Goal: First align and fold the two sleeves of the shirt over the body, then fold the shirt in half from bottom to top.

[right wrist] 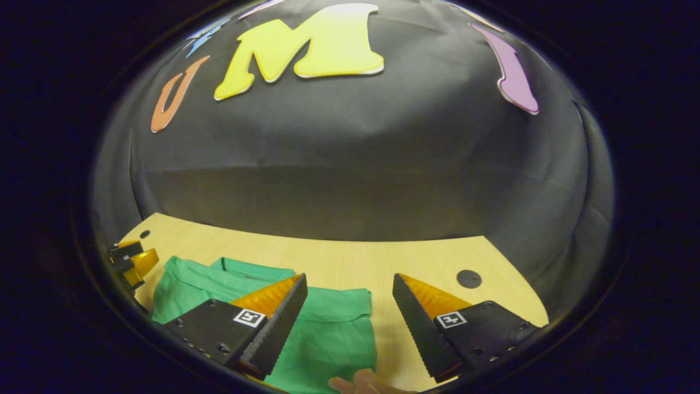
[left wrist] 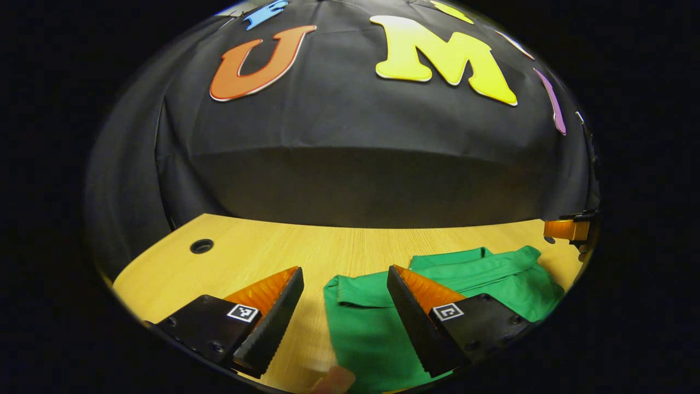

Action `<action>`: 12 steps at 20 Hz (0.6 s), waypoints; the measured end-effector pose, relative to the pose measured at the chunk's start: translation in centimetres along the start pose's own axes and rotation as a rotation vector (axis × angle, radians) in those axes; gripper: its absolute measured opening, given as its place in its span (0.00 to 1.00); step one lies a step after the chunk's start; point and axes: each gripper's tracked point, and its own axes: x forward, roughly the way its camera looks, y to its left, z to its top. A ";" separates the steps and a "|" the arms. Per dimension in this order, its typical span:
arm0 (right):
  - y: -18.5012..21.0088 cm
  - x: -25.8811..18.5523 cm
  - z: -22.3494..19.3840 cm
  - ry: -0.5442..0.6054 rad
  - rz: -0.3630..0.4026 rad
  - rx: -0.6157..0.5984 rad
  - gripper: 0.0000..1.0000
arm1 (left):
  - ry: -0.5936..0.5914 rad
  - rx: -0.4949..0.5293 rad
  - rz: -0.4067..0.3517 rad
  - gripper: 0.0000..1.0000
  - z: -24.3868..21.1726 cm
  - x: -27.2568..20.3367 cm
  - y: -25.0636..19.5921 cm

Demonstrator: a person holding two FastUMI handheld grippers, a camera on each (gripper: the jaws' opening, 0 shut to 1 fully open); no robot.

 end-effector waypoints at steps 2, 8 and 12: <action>0.0 -4.1 1.6 -0.049 -0.004 0.022 0.97 | -0.046 0.012 0.017 0.99 0.9 -3.6 0.4; -1.0 -18.0 5.0 -0.186 -0.008 0.032 0.96 | -0.163 0.003 0.008 0.99 6.1 -15.7 0.0; -1.4 -26.2 3.9 -0.239 0.011 0.035 0.97 | -0.247 0.001 -0.010 0.98 9.2 -24.4 -1.7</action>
